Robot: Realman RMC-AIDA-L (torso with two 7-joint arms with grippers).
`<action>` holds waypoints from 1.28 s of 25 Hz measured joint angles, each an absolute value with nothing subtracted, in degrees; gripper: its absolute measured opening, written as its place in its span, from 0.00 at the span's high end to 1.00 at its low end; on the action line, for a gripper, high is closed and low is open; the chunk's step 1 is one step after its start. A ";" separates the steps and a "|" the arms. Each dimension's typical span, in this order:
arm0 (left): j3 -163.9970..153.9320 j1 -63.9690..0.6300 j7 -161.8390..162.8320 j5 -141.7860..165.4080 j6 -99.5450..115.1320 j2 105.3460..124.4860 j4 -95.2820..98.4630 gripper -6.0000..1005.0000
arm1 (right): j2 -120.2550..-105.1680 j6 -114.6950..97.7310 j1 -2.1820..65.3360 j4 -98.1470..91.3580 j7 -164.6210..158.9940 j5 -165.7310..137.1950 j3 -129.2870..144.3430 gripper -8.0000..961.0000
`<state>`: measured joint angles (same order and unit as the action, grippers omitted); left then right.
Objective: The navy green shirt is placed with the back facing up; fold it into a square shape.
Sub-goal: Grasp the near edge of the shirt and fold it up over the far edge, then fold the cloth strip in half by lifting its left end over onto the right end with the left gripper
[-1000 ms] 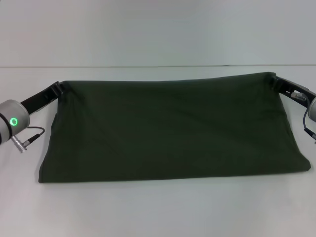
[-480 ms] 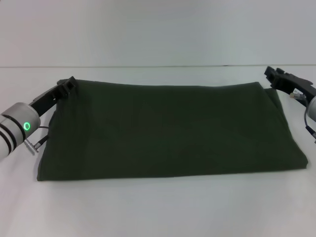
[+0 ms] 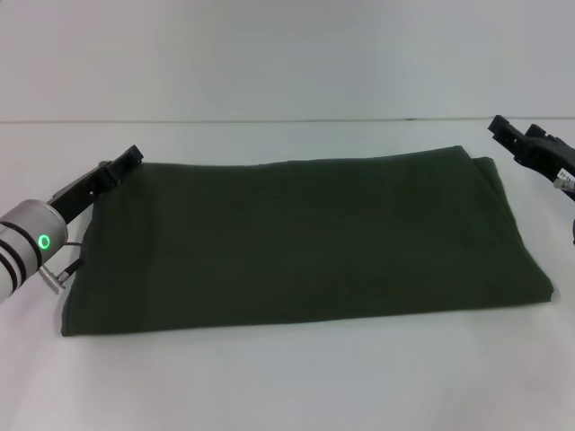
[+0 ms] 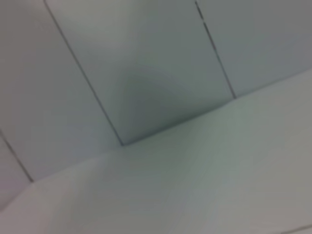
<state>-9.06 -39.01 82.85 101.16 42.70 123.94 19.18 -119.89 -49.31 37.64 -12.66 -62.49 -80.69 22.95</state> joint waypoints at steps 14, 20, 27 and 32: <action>-8.58 -34.01 82.18 97.94 48.01 123.90 23.04 0.05 | -119.71 -58.76 34.37 -13.25 -61.82 -80.95 26.91 0.04; -9.87 -27.08 89.86 97.68 67.03 123.53 28.75 0.05 | -119.56 -68.21 33.04 -18.59 -55.51 -81.77 47.88 0.04; -10.47 -25.41 96.85 109.31 81.18 123.31 32.12 0.05 | -119.73 -68.47 33.39 -21.20 -54.63 -86.30 55.35 0.04; -10.16 -24.70 104.53 115.46 83.58 123.11 34.47 0.06 | -119.70 -69.22 33.66 -22.48 -53.70 -87.23 61.06 0.04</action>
<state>-10.17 -24.70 104.53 115.46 83.58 123.11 34.47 -119.70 -69.22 33.66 -22.48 -53.70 -87.23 61.06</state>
